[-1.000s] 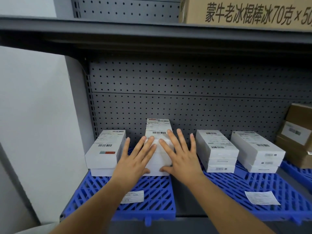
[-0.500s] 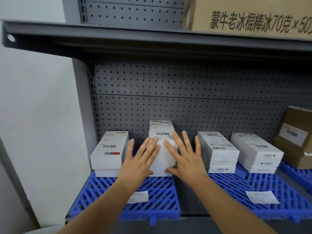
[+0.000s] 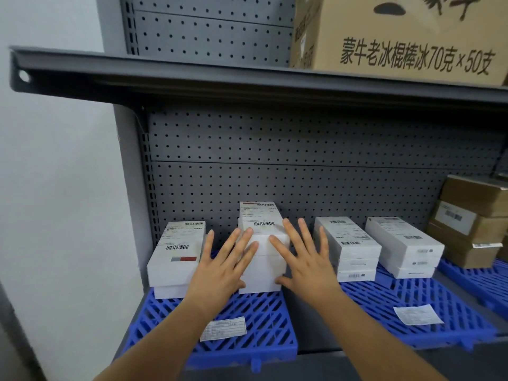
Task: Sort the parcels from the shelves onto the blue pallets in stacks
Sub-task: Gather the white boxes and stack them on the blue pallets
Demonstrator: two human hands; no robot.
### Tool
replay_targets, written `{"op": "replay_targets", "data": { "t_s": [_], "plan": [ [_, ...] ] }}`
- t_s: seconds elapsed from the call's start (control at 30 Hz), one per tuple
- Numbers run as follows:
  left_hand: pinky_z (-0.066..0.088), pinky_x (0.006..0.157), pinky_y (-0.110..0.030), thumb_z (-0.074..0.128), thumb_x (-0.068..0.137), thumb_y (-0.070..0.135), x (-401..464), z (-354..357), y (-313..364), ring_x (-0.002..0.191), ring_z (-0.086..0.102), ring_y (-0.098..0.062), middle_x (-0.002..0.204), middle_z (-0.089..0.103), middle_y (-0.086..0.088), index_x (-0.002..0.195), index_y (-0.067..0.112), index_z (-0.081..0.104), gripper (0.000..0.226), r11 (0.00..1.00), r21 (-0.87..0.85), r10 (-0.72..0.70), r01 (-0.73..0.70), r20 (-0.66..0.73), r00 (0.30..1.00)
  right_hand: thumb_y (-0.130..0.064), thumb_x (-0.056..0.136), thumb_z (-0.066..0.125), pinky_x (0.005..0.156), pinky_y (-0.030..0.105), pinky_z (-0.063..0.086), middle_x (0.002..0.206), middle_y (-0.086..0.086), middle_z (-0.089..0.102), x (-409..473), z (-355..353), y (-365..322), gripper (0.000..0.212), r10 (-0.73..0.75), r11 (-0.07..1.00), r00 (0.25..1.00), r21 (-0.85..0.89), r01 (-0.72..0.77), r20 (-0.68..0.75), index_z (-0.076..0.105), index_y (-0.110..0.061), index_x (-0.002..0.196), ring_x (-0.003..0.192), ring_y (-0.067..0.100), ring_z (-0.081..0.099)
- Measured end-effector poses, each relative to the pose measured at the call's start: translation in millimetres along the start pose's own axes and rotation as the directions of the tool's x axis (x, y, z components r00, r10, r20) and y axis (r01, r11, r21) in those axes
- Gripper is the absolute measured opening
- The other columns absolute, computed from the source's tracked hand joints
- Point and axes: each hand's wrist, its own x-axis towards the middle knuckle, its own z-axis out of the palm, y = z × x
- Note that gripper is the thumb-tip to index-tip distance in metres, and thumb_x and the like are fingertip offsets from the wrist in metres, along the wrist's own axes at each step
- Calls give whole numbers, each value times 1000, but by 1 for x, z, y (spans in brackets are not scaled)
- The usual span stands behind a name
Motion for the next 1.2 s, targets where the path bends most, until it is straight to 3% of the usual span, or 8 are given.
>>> {"op": "replay_targets", "data": {
  "t_s": [0.27, 0.53, 0.77, 1.2],
  "plan": [
    [16, 111, -63, 77, 68, 54, 0, 1, 3, 147, 3, -27, 161, 1, -8, 151, 18, 17, 109, 1000, 7, -20, 20, 7, 1000, -60, 55, 83, 110, 67, 12, 162, 6, 6, 1, 3, 2, 123, -19, 1000, 1000, 21, 19, -11, 14, -32, 152, 147, 34, 11],
    [9, 113, -63, 75, 70, 54, 0, -5, 3, 147, 3, -26, 160, -1, -8, 152, 17, 12, 109, 999, 46, -13, 14, -13, 1000, -57, 69, 75, 112, 66, 8, 162, 5, 8, 5, -7, 21, 111, -129, 990, 991, 44, 131, -49, 7, -33, 153, 148, 31, 8],
    [11, 112, -63, 76, 70, 51, 1, -4, 8, 147, 4, -27, 160, 1, -9, 152, 16, 14, 108, 998, 47, -42, 42, 6, 999, -57, 62, 80, 113, 64, 5, 160, 5, 14, 14, -11, 26, 118, -86, 996, 995, 3, 87, -51, 11, -27, 153, 147, 30, 13],
    [7, 113, -63, 76, 69, 55, 1, -10, 10, 147, 7, -27, 160, 6, -8, 150, 15, 19, 107, 999, 27, -43, 43, -9, 999, -65, 66, 73, 111, 65, 9, 159, 5, 20, 14, -13, 24, 106, -51, 997, 998, 58, 53, -41, 22, -27, 151, 146, 29, 18]
  ]
}}
